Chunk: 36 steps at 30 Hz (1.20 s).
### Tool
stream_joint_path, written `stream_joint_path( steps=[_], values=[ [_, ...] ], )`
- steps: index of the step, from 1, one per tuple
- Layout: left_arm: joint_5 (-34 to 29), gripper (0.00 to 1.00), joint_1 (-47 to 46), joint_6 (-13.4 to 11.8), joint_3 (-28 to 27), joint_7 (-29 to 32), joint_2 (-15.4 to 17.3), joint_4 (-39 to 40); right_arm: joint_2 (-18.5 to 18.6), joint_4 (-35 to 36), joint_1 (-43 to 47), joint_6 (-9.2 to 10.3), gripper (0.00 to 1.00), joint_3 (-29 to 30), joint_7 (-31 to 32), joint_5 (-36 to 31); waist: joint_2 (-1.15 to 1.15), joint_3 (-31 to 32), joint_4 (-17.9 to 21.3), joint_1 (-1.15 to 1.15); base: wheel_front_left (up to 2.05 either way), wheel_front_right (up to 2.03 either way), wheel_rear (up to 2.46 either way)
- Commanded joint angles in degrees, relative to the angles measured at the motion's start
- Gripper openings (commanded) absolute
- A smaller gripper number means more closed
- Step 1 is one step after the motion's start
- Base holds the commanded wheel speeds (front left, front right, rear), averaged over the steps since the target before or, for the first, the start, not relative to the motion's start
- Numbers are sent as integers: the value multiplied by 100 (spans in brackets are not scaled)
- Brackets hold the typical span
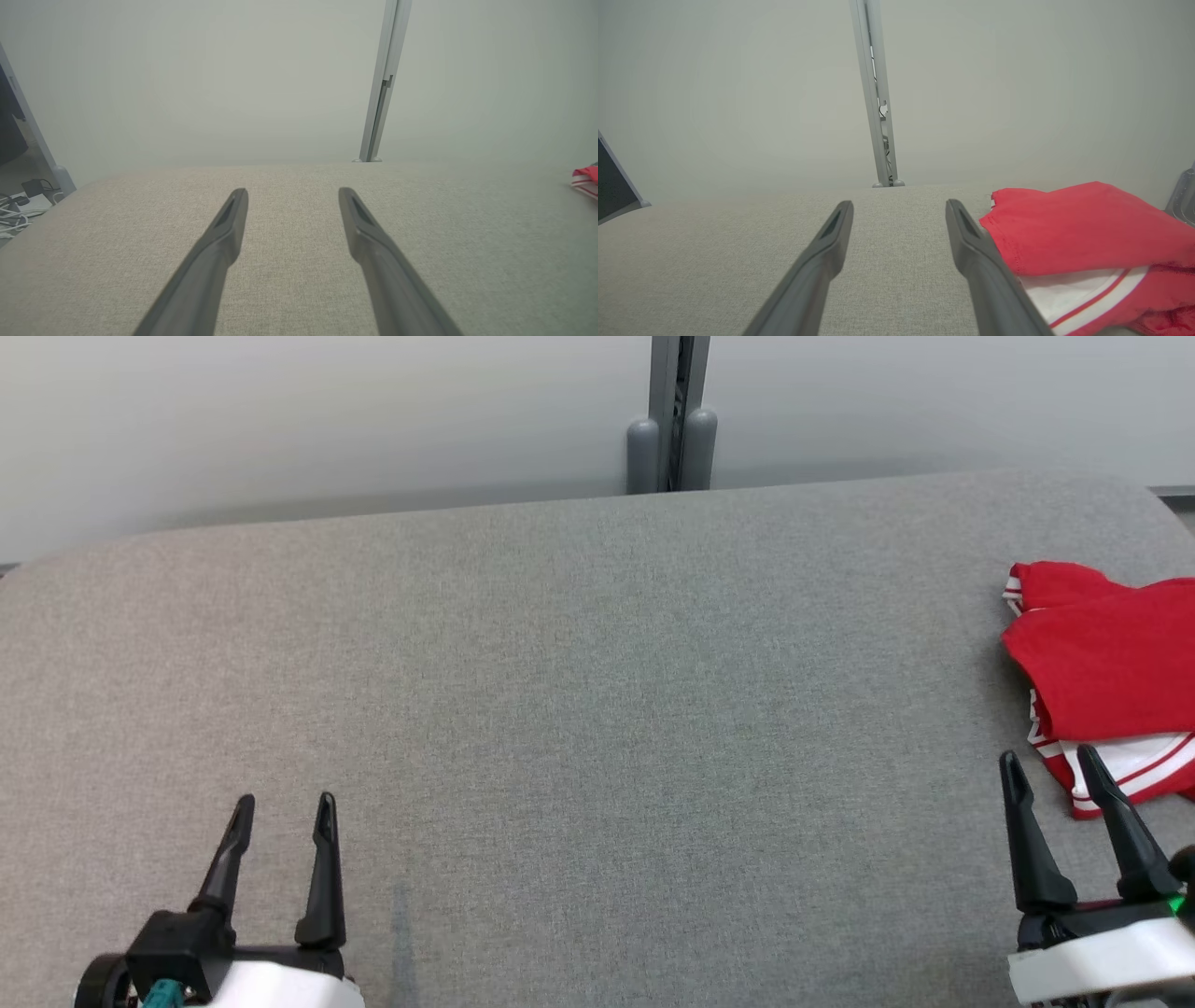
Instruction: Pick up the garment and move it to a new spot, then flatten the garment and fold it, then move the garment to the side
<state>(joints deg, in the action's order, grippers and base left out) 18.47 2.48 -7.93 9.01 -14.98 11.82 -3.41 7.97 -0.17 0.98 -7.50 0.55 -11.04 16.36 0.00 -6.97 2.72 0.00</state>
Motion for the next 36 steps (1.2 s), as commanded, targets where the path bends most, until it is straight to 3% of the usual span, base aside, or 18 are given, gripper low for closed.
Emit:
stream_joint_path(
  steps=[1, 13, 36],
  values=[
    [-25, 100, 108, 17, 19, -7, 16, -4, 17, 115, 163, 1, 100, 69, 73, -58, 0, 131, 9, 0, 0, 0, 0],
    [10, 100, 410, 15, 160, 134, 100, 28, -36, 630, 727, 1, 100, 226, 453, -156, 0, 570, -13, 0, 0, 0, 0],
    [89, 100, 342, -73, 208, 204, 139, 36, -121, 779, 837, 1, 100, 260, 572, -176, 0, 580, -70, 0, 0, 0, 0]
  ],
)
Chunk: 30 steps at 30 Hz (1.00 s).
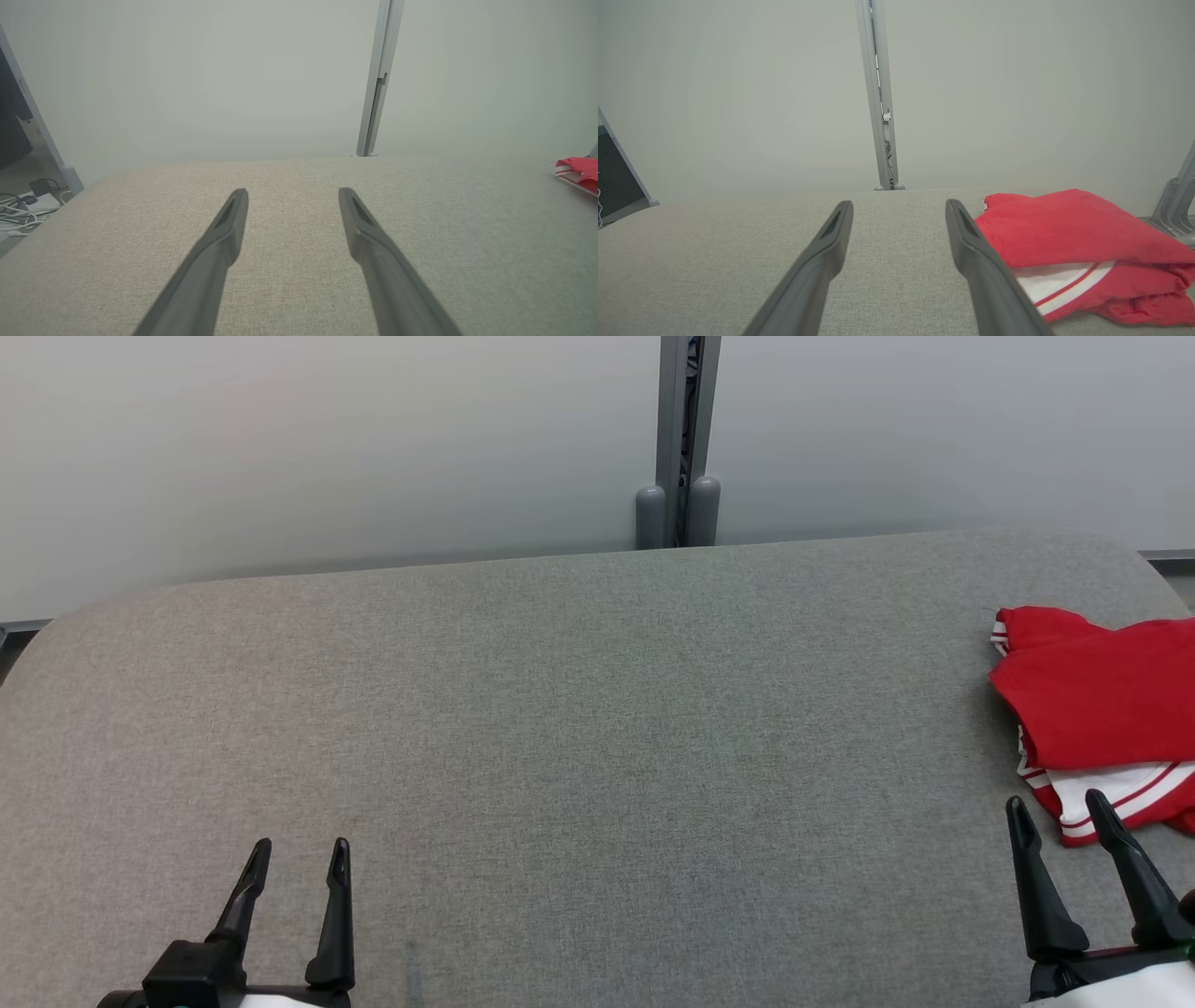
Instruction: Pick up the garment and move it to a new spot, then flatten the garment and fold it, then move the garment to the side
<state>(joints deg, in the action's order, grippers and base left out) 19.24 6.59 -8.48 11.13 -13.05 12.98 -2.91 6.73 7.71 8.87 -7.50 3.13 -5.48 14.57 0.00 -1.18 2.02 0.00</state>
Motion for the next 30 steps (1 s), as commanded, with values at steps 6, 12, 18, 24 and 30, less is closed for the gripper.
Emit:
stream_joint_path(
  steps=[6, 12, 18, 24, 30],
  values=[
    [47, 100, -71, -24, 4, -11, 25, -36, 14, -22, 38, 1, 100, -4, 18, 25, 0, 1, 2, 0, 0, 0, 0],
    [56, 100, -119, -34, 15, -36, 25, -73, 15, -30, 57, 0, 100, 18, 19, 44, 0, 7, -5, 0, 0, 0, 0],
    [94, 100, -134, -34, 29, -52, 20, -121, 12, -29, 66, 1, 100, 33, -14, 42, 0, 14, -15, 0, 0, 0, 0],
    [309, 0, 14, 36, 44, 18, -85, -232, -66, -235, -22, 0, 0, -17, 31, 291, 0, 13, -21, 0, 0, 0, 0],
    [833, 0, -61, 144, -49, 100, -131, -271, -54, -402, -160, 0, 0, -3, 136, 860, 0, 17, -28, 0, 0, 0, 0]
  ],
)
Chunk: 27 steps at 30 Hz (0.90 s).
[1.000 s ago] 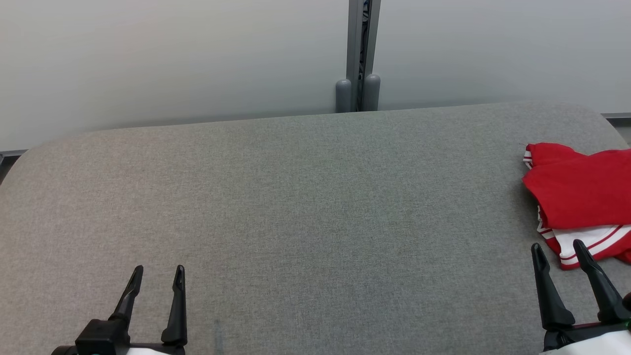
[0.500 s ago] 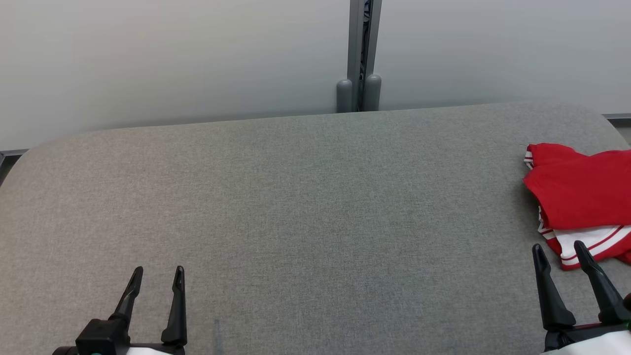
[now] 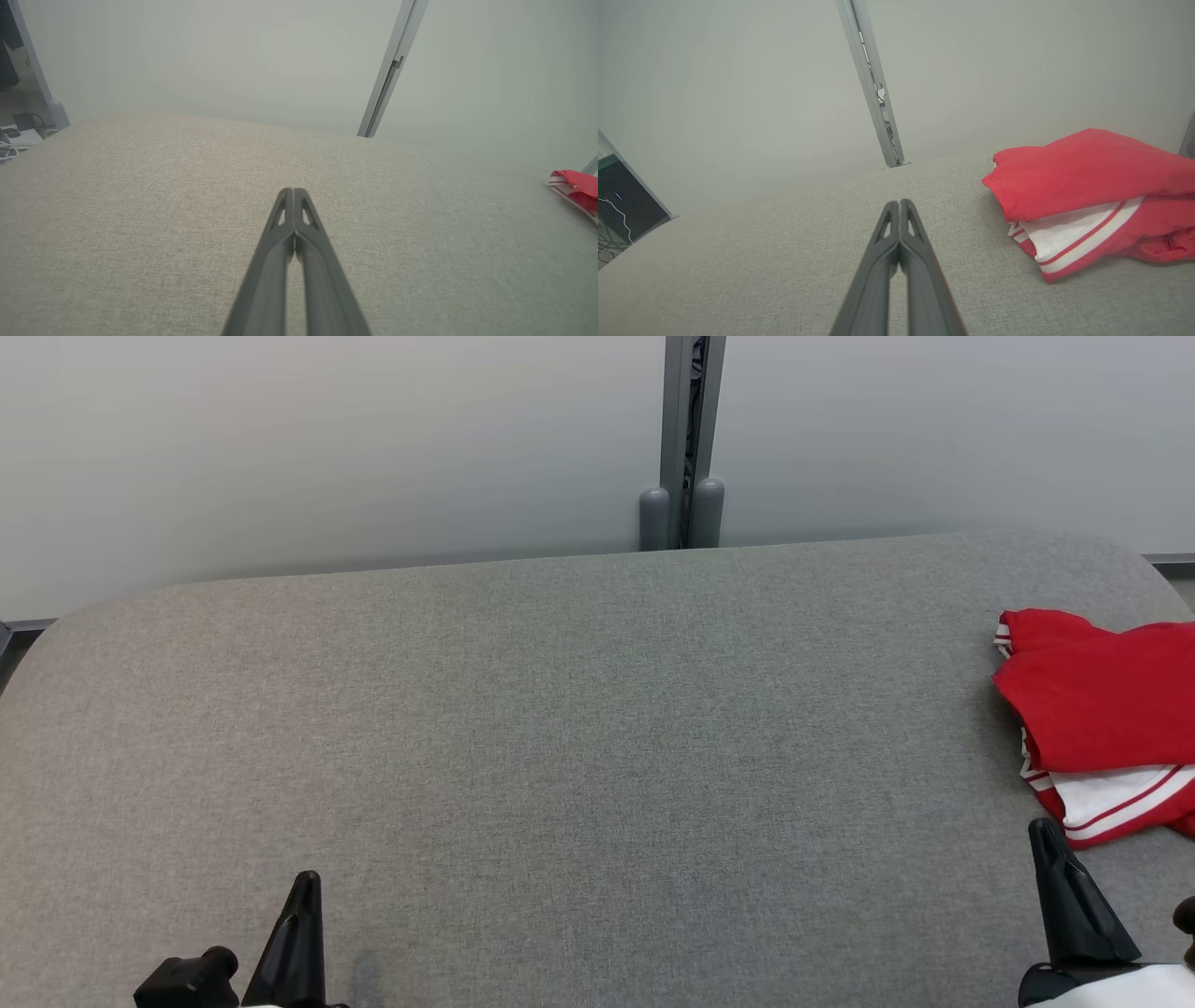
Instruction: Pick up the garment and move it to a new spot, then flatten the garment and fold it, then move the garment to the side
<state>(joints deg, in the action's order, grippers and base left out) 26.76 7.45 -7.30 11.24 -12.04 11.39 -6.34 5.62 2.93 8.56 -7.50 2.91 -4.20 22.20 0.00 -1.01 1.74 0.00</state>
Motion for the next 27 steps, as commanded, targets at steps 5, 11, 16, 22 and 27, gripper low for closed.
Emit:
stream_joint_path(
  steps=[5, 11, 16, 22, 27],
  values=[
    [561, 0, -224, 132, -146, 74, -19, 21, 62, -85, -262, 0, 0, 32, 103, 615, 0, 3, -7, 0, 0, 0, 0],
    [1101, 0, -313, 252, -244, 159, -73, -34, 59, -262, -406, 0, 0, 52, 214, 1193, 0, 7, -16, 0, 0, 0, 0],
    [1523, 0, -371, 346, -321, 229, -121, -72, 54, -397, -515, 0, 0, 73, 302, 1641, 0, 10, -24, 0, 0, 0, 0],
    [1993, 0, -445, 450, -415, 305, -176, -95, 43, -546, -640, 0, 0, 102, 406, 2142, 0, 14, -33, 0, 0, 0, 0],
    [2359, 0, -489, 531, -487, 369, -216, -116, 32, -662, -733, 0, 0, 126, 489, 2529, 0, 17, -40, 0, 0, 0, 0]
  ],
)
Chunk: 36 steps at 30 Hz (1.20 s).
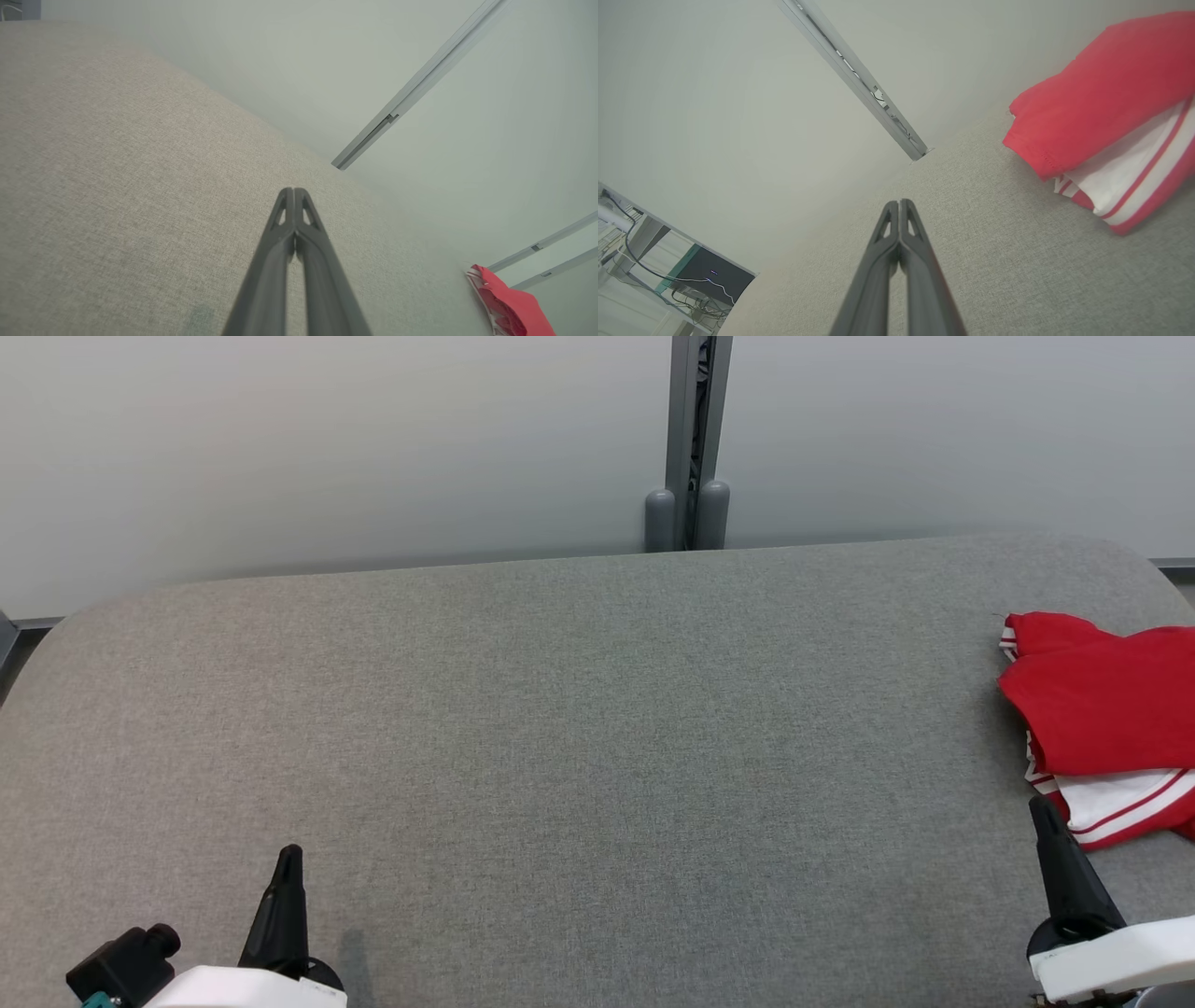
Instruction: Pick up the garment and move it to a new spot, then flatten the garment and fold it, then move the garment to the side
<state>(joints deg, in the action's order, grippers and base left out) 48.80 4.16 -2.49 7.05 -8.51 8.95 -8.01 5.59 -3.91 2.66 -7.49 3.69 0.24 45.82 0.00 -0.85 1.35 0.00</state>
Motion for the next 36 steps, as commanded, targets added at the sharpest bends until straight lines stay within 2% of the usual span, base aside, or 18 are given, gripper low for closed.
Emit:
stream_joint_path(
  steps=[1, 36],
  values=[
    [227, 0, -172, 65, -81, 27, 20, 47, 34, -1, -165, -1, 0, 54, 61, 243, 0, 1, -3, 0, 0, 0, 0],
    [2297, 0, -455, 532, -531, 418, -259, -98, -57, -693, -718, -2, 0, 245, 582, 2422, 0, 22, -56, 0, 0, 0, 0]
  ],
)
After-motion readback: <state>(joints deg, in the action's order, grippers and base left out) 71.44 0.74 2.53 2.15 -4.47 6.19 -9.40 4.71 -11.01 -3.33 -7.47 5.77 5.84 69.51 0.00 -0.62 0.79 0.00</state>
